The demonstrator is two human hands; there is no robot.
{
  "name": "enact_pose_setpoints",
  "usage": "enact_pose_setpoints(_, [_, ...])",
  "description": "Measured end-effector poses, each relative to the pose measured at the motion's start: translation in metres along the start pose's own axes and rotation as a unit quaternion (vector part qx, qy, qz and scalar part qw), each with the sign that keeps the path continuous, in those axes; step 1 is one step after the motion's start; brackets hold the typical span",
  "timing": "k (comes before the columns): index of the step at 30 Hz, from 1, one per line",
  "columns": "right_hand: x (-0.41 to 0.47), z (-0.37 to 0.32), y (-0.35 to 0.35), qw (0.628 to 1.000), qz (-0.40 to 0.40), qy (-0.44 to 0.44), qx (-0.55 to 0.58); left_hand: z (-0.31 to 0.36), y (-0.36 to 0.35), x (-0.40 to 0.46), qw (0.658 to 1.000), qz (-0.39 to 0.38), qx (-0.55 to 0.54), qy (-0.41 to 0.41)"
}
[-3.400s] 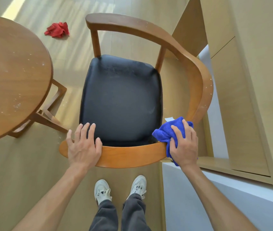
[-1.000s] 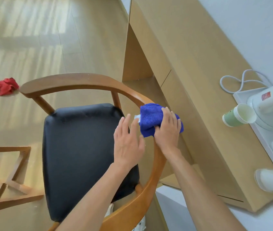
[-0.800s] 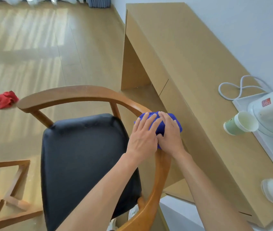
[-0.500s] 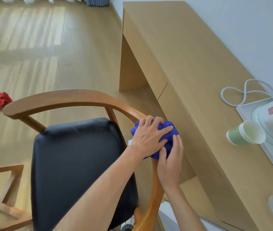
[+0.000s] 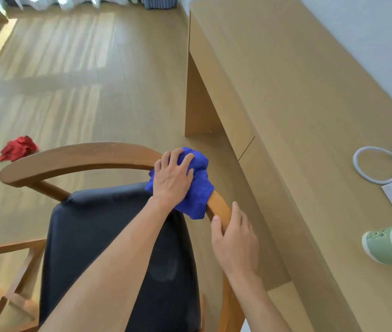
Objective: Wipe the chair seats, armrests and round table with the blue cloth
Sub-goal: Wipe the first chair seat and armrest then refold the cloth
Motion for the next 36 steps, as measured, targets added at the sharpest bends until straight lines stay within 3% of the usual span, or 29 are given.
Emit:
enact_pose_setpoints(4, [0.036,-0.018,-0.007,0.996,-0.032,0.034,-0.076,-0.003,-0.003,0.007,0.998,0.011,-0.034,0.043])
enact_pose_setpoints(9, [0.077,-0.063,-0.028,0.983,-0.060,0.119,-0.124,-0.001,-0.001,0.003,0.999,0.027,-0.026,-0.040])
enact_pose_setpoints(14, [0.074,-0.061,-0.039,0.967,-0.082,0.141,-0.196,-0.058,0.015,0.038,1.000,0.030,0.008,0.000])
enact_pose_setpoints(17, [0.075,-0.063,-0.040,0.966,-0.086,0.151,-0.192,-0.132,0.037,0.055,0.994,0.058,0.015,0.092])
enact_pose_setpoints(21, [0.080,-0.068,-0.044,0.963,-0.079,0.142,-0.214,-0.258,0.067,0.046,0.960,0.073,0.003,0.269])
enact_pose_setpoints(25, [0.097,-0.101,-0.067,0.957,-0.070,0.171,-0.225,-0.291,0.073,0.035,0.939,0.096,-0.008,0.330])
enact_pose_setpoints(28, [0.119,-0.141,-0.094,0.953,-0.078,0.215,-0.201,-0.259,0.066,0.040,0.947,0.110,0.014,0.302])
enact_pose_setpoints(32, [0.145,-0.202,-0.128,0.933,-0.075,0.264,-0.232,-0.206,0.054,0.051,0.983,0.112,0.034,0.138])
enact_pose_setpoints(34, [0.150,-0.230,-0.144,0.915,-0.088,0.300,-0.257,-0.217,0.058,0.053,0.991,0.097,0.016,0.087])
enact_pose_setpoints(36, [0.153,-0.245,-0.155,0.900,-0.089,0.326,-0.277,-0.268,0.069,0.048,0.986,0.108,0.003,0.126])
Point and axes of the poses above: each hand's wrist, its own x-axis towards the middle knuckle, its own y-axis out of the back of the hand, z = x × y, the point moved 9 cm from there along x, towards the middle knuckle, and after that the axes turned 8 degrees about y, right-handed, at the moved point
